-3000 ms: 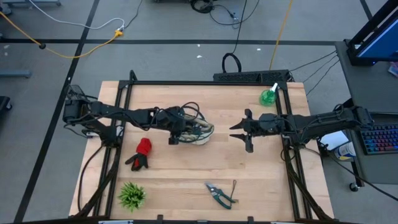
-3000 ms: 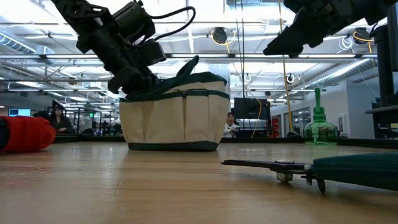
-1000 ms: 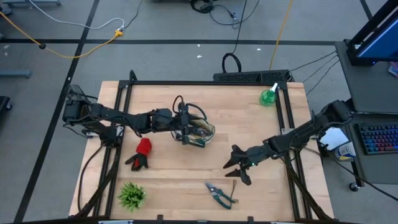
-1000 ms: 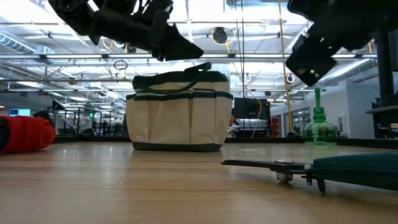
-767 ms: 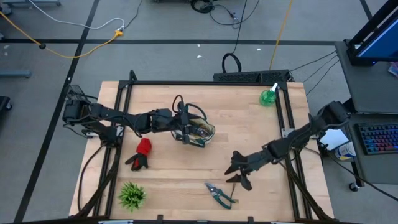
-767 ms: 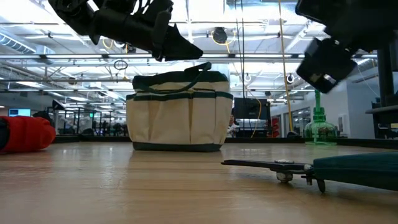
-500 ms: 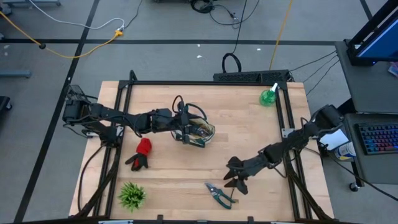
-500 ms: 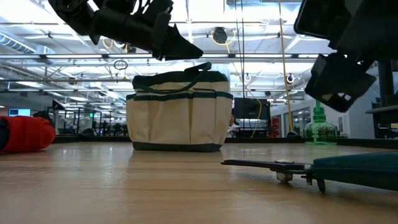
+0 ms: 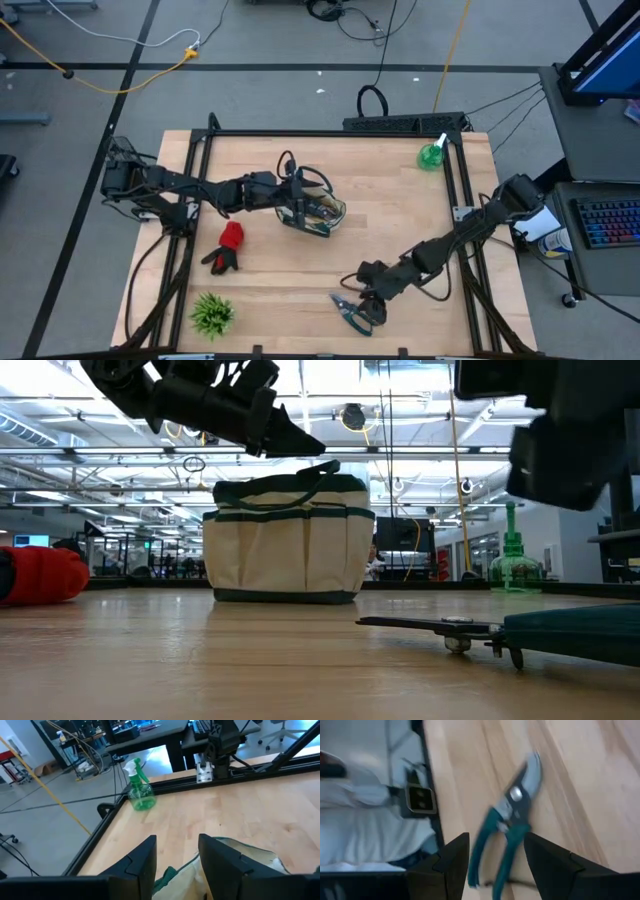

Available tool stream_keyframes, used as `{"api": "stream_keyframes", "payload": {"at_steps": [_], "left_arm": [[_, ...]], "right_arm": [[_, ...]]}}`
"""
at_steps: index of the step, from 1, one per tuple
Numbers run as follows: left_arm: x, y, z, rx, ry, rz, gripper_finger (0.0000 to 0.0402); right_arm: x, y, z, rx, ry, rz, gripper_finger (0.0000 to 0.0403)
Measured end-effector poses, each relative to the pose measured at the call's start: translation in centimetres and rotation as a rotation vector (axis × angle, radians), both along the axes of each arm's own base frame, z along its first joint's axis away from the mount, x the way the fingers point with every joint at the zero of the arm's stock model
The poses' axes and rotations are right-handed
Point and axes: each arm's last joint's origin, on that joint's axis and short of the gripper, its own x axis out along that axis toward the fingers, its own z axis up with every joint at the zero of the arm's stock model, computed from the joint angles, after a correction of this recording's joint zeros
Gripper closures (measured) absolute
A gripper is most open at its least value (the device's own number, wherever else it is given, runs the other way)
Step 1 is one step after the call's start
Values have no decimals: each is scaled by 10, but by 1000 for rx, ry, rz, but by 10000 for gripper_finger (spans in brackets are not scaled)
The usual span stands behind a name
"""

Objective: Pick & Place Garden tools in Gardening bag
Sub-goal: Put the green shear scissors into the gardening bag

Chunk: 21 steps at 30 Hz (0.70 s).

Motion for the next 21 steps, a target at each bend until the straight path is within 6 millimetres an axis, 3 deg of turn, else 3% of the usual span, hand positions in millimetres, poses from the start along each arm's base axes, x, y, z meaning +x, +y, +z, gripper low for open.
{"api": "stream_keyframes", "payload": {"at_steps": [11,21], "left_arm": [[0,8,3,-6,-34,25,250],[-1,14,4,-20,-49,49,250]], "right_arm": [[21,18,-13,44,200,65,222],[11,23,-19,36,340,-55,224]]}}
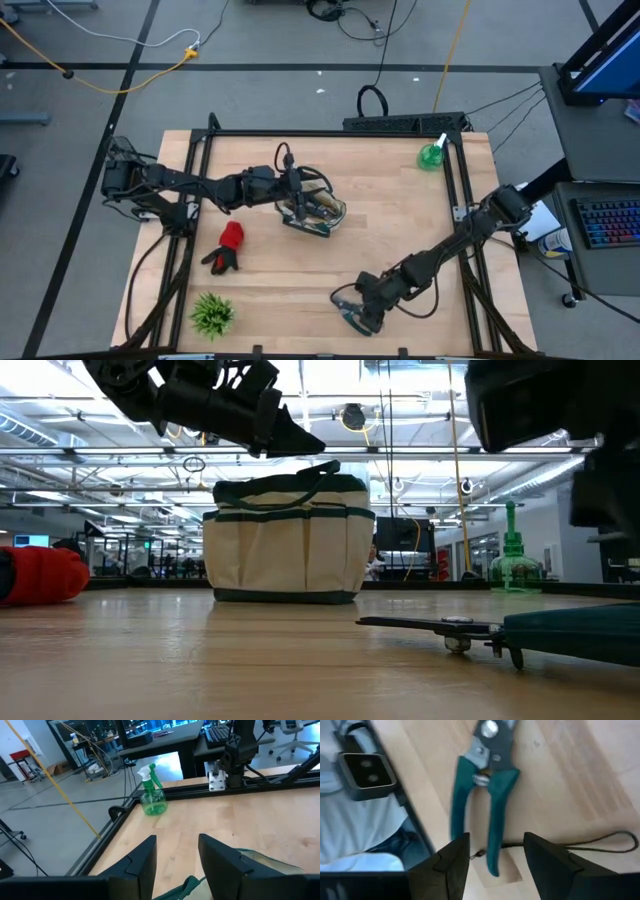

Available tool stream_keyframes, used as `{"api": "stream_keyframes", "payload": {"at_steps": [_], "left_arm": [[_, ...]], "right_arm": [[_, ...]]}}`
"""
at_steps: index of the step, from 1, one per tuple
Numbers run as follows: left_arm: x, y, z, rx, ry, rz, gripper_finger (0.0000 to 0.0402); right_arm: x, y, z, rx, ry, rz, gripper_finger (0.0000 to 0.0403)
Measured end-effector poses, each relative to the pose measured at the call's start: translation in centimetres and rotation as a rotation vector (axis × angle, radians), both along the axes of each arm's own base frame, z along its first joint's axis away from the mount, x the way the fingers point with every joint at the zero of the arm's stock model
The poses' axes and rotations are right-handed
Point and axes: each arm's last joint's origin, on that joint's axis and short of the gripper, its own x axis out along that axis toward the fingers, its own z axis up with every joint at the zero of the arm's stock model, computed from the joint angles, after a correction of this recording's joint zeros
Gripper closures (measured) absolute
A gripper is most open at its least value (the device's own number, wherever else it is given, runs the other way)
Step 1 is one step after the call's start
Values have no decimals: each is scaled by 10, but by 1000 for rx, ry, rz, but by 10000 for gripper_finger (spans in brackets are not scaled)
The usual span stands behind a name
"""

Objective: Pick & Place Garden tools in Gardening bag
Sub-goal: Put the green shear scissors into the gardening bag

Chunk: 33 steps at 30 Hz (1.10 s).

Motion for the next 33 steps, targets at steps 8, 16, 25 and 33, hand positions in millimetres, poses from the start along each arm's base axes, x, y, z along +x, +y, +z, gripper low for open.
{"api": "stream_keyframes", "payload": {"at_steps": [8,16,25,33], "left_arm": [[-1,2,-6,-28,53,3,250],[-3,2,-13,-63,120,7,250],[-4,2,-17,-71,165,9,250],[-4,2,-17,-67,168,8,250]], "right_arm": [[2,9,-19,-71,-23,-8,225],[6,10,-29,-140,-67,70,225],[8,4,-34,-403,-189,155,255],[7,1,-35,-494,-213,267,320]]}}
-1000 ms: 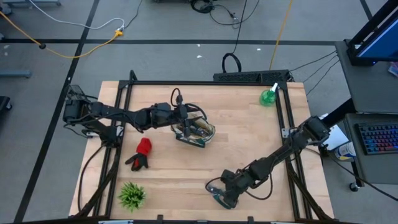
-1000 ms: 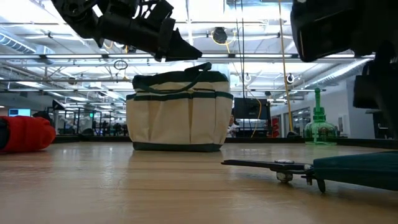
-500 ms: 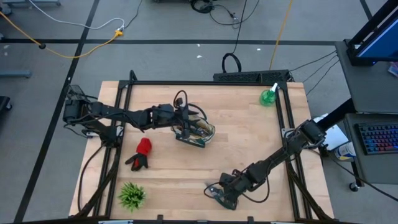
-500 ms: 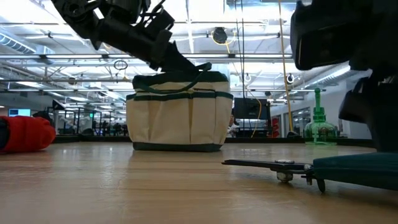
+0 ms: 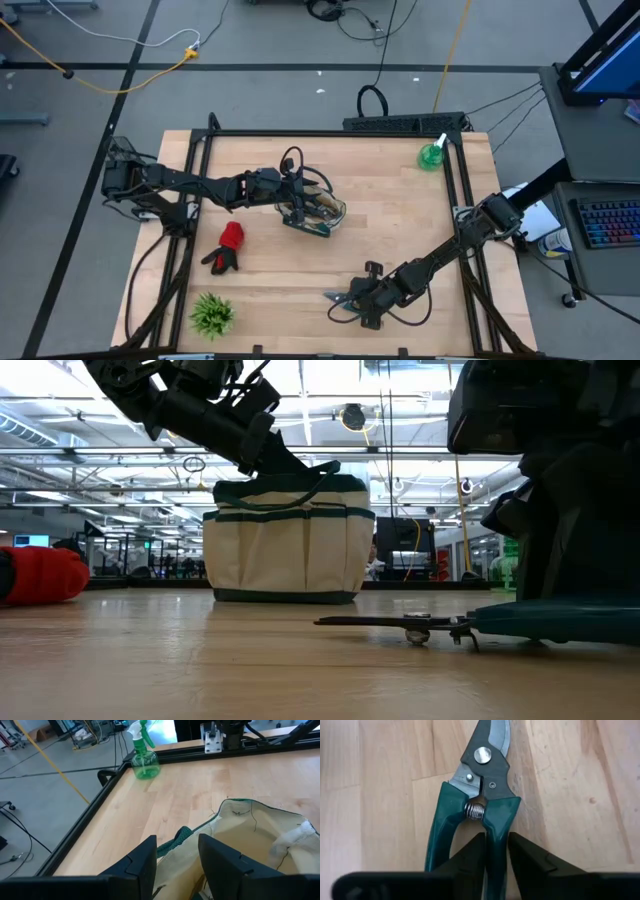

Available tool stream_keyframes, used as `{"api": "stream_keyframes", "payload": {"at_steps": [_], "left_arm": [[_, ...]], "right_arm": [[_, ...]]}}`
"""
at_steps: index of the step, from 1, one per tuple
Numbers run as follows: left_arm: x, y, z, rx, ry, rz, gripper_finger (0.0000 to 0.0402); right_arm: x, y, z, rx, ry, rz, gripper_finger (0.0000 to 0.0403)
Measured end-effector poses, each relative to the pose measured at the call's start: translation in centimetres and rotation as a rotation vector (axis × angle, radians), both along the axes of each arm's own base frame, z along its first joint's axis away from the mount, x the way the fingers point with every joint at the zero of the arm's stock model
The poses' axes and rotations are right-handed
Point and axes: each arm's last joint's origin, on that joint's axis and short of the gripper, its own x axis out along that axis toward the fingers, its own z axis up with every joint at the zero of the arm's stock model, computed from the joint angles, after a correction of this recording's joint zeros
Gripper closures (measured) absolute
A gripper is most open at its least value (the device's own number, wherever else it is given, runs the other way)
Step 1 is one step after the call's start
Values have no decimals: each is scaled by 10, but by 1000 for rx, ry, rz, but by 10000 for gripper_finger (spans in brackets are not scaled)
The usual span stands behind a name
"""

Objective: Pick & Place Garden tools in Gardening bag
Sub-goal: Put the green shear scissors into the gardening bag

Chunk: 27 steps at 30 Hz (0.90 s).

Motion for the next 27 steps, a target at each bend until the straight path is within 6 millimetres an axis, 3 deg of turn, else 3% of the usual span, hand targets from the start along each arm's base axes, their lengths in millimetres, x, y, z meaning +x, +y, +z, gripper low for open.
{"api": "stream_keyframes", "payload": {"at_steps": [6,14,19,23,27], "left_arm": [[0,0,0,22,6,-3,250],[-1,3,0,90,23,81,250],[-2,4,0,109,27,137,250],[-2,5,1,130,31,195,250],[-4,-4,9,128,-3,156,250]], "right_arm": [[0,-8,-1,-93,6,12,359],[5,-16,0,-107,7,23,346],[10,-27,3,-144,-5,31,360],[13,-42,16,-126,-15,25,361],[14,-57,45,-118,-91,16,355]]}}
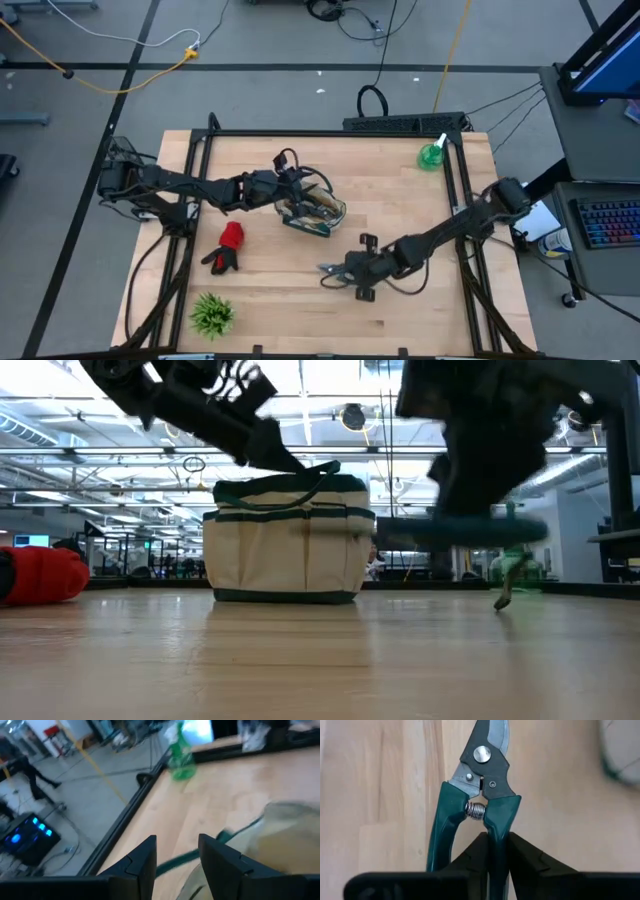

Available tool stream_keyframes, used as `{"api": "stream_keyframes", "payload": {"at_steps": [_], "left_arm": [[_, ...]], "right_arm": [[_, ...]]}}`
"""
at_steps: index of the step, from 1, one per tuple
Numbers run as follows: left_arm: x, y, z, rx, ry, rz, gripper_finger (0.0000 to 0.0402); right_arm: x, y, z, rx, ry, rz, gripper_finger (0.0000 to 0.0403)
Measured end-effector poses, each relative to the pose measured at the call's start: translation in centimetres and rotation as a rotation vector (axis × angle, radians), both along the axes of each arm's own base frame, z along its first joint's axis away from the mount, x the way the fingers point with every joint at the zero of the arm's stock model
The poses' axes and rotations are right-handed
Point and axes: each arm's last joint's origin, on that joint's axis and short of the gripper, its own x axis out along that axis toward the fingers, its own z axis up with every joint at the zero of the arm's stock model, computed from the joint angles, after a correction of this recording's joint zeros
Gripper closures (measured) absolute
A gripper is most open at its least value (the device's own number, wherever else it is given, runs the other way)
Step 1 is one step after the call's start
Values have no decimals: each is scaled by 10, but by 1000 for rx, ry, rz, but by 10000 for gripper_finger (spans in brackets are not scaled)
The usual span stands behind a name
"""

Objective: Pick & Place Garden tools in Gardening bag
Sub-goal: Put the green shear scissors into the gardening bag

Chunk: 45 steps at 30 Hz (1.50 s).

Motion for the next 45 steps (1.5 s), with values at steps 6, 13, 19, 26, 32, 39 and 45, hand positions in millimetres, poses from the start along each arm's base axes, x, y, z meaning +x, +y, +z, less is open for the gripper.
{"api": "stream_keyframes", "payload": {"at_steps": [6,13,19,26,32,39,45], "left_arm": [[-13,-14,20,37,-12,-31,250],[-31,-20,41,4,-61,-35,250],[-41,-22,48,-15,-54,-37,250],[-49,-27,58,-16,-96,-55,250],[-64,-30,76,2,-160,-73,250],[-74,-29,86,20,-200,-74,250],[-74,-28,86,68,-178,-43,250]], "right_arm": [[-1,-25,41,-49,-141,25,357],[4,-52,66,-153,-260,79,357],[15,-70,78,-248,-382,109,357],[29,-92,100,-329,-603,78,357],[36,-118,113,-376,-725,5,357],[39,-144,133,-488,-903,-59,357],[38,-168,139,-518,-940,-135,357]]}}
